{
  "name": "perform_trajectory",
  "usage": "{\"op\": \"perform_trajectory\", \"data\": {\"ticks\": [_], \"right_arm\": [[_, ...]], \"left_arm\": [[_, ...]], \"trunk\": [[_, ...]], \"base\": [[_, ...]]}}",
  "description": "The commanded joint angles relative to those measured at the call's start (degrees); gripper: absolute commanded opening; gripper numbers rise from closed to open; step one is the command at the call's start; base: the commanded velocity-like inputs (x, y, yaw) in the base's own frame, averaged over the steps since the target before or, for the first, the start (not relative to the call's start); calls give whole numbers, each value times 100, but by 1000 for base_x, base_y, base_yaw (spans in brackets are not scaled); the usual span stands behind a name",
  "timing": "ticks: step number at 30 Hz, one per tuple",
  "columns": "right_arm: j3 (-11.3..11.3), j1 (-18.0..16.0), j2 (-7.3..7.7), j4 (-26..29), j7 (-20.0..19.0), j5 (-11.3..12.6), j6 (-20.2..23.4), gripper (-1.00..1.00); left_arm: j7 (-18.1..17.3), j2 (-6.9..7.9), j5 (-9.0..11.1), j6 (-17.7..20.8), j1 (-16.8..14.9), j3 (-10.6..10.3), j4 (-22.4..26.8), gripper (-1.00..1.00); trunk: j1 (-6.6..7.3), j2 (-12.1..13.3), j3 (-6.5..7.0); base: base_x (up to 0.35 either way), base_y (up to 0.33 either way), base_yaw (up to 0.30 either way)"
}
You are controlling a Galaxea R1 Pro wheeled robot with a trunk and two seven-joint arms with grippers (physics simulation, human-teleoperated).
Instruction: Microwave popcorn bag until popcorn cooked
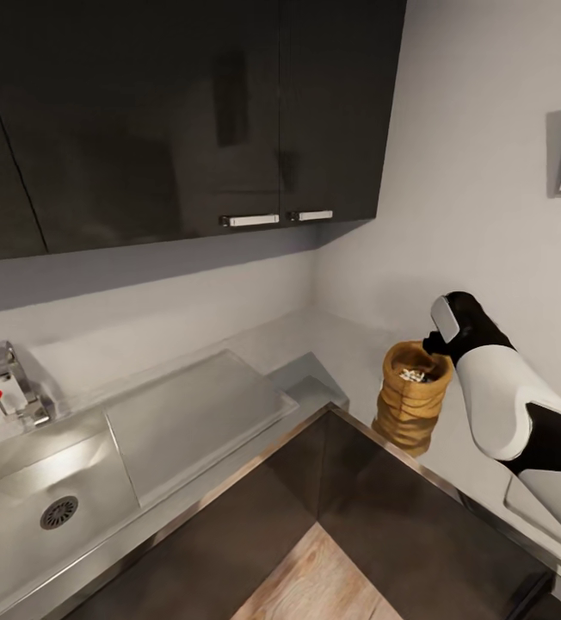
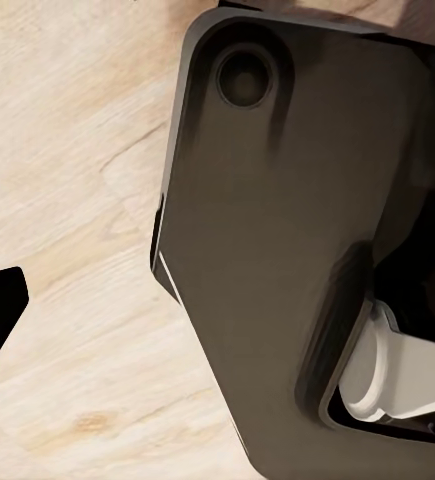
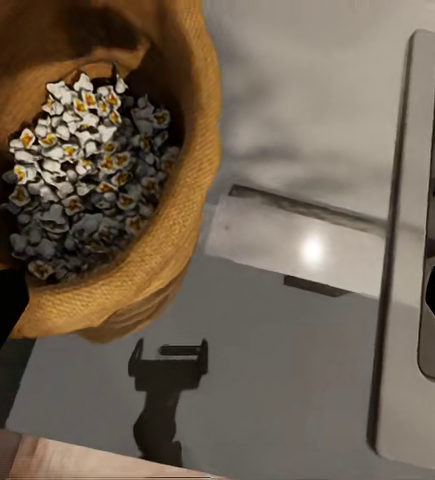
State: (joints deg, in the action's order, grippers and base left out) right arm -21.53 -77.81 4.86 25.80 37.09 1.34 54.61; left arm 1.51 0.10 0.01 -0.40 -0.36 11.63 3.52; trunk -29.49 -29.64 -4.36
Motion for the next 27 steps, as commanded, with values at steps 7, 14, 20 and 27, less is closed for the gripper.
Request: {"op": "perform_trajectory", "data": {"ticks": [7,14,20,27], "right_arm": [[-244,-6,-25,-45,28,15,23,100],[-658,-6,-49,-52,31,15,56,100],[-1356,-6,-39,-74,39,15,255,100],[-1439,-6,-37,-433,52,7,294,100]], "left_arm": [[8,-1,1,-4,-3,23,0,100],[8,-1,-1,-4,-6,23,-2,100],[8,-1,-1,-4,-4,23,0,100],[8,-1,-1,-4,-7,23,-2,100]], "trunk": [[-3,-10,-11],[-3,-10,-11],[-3,-10,-11],[-3,-10,-11]], "base": [[42,9,0],[163,19,0],[8,1,0],[0,0,0]]}}
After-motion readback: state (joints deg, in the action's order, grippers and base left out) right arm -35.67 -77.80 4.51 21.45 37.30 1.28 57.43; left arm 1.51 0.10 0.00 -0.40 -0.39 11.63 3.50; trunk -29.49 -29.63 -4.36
